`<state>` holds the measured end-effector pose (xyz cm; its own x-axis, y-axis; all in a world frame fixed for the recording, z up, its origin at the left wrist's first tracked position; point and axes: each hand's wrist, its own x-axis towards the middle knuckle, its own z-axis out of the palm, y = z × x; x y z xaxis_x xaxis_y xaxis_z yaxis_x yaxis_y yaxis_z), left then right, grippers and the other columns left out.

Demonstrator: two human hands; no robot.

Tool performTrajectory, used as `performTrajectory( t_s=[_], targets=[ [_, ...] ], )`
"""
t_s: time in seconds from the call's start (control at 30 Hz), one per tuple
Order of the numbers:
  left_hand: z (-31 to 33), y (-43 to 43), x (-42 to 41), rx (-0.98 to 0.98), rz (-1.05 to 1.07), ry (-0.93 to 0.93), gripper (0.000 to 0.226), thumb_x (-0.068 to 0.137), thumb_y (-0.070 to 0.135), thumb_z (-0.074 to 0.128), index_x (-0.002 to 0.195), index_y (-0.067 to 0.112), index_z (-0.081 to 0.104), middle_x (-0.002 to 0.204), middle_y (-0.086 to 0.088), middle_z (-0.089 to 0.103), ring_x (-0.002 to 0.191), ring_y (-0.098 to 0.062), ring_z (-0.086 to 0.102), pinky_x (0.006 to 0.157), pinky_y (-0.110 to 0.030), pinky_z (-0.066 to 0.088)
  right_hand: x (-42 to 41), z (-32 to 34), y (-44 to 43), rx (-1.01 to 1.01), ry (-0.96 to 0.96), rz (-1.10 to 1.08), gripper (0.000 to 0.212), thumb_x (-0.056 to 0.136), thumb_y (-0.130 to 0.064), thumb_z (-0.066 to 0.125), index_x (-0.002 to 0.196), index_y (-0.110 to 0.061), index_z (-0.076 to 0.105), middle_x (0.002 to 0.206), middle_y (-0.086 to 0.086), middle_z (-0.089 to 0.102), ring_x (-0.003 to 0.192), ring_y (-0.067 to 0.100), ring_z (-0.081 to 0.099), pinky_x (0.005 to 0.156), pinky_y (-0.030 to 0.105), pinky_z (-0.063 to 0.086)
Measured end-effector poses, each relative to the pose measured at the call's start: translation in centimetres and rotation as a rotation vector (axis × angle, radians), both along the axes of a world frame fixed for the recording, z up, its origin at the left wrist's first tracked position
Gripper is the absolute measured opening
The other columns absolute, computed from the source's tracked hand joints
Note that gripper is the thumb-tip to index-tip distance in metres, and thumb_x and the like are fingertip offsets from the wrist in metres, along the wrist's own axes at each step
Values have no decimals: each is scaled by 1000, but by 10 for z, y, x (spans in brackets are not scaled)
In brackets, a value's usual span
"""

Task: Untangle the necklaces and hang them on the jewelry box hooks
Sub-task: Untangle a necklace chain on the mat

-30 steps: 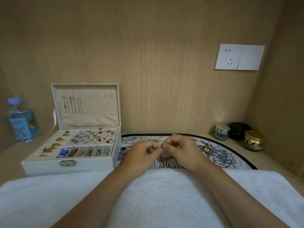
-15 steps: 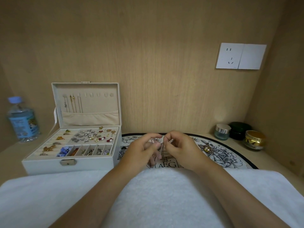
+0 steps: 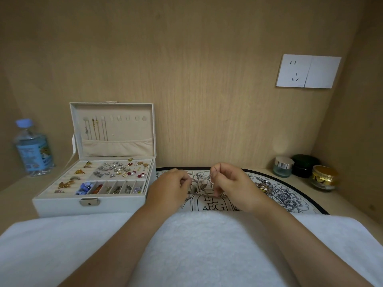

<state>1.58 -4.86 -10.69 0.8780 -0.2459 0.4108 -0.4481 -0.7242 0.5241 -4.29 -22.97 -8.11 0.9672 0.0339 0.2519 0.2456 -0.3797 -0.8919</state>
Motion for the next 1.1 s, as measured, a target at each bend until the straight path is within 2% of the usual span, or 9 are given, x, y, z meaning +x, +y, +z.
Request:
performTrajectory(
  t_s=[0.07,0.17,0.33,0.47,0.6,0.7,0.87,1.0,1.1],
  targets=[
    [0,-2,-1,-83,-97,37,14,95,26,60,100,31,72,100,14,64,81,-3,59,77,-25,50,0,0,1,0,0,14,22,96,-38,52,79,-26,59,68,0,58,67,23,53,67,44,41],
    [7,-10,-10,-394,-275,185,18,97,19,59,104,28,74,95,13,72,86,2,65,82,-18,50,0,1,2,65,-4,24,23,104,-18,49,84,-12,58,68,1,57,67,20,55,68,33,48],
    [16,-15,-18,-596,-357,393,16,86,17,75,101,21,74,78,5,75,61,4,62,58,-12,45,1,4,1,150,5,16,21,104,-10,46,86,-7,57,62,-7,63,61,16,56,60,24,51],
    [20,-8,-15,-604,-354,365,12,87,14,73,95,22,77,87,2,77,78,-5,69,74,-19,53,2,5,-1,180,22,3,22,103,-9,48,85,-8,60,77,-1,72,60,16,60,63,28,53],
    [20,-7,-8,-546,-337,284,14,90,18,70,88,31,75,89,-1,75,83,-18,66,80,-27,51,1,6,-2,259,68,34,21,103,-12,49,86,-10,60,90,7,76,62,18,62,66,28,55],
    [21,-8,-7,-489,-360,245,15,92,17,67,89,31,71,88,-4,70,75,-9,55,72,-22,46,2,6,-3,322,102,48,20,103,-13,48,86,-10,59,80,8,71,61,19,60,66,30,53],
    [22,-9,-4,-452,-410,219,20,95,14,61,92,33,66,78,13,59,65,-1,48,64,-17,40,4,5,-4,273,121,48,24,103,-14,49,79,-15,55,62,-1,52,59,18,48,68,32,46],
    [25,-4,-4,-362,-407,217,24,101,15,52,102,34,67,78,20,61,62,10,52,66,-15,40,1,7,-4,283,134,53,15,101,-12,52,87,-10,57,59,-3,39,54,14,39,73,35,52],
    [30,2,-6,-233,-400,186,25,103,16,47,111,27,68,71,21,63,58,14,50,56,-8,35,1,8,-10,225,133,21,9,98,-13,59,99,-7,65,60,-3,39,53,11,39,78,36,54]
  ],
)
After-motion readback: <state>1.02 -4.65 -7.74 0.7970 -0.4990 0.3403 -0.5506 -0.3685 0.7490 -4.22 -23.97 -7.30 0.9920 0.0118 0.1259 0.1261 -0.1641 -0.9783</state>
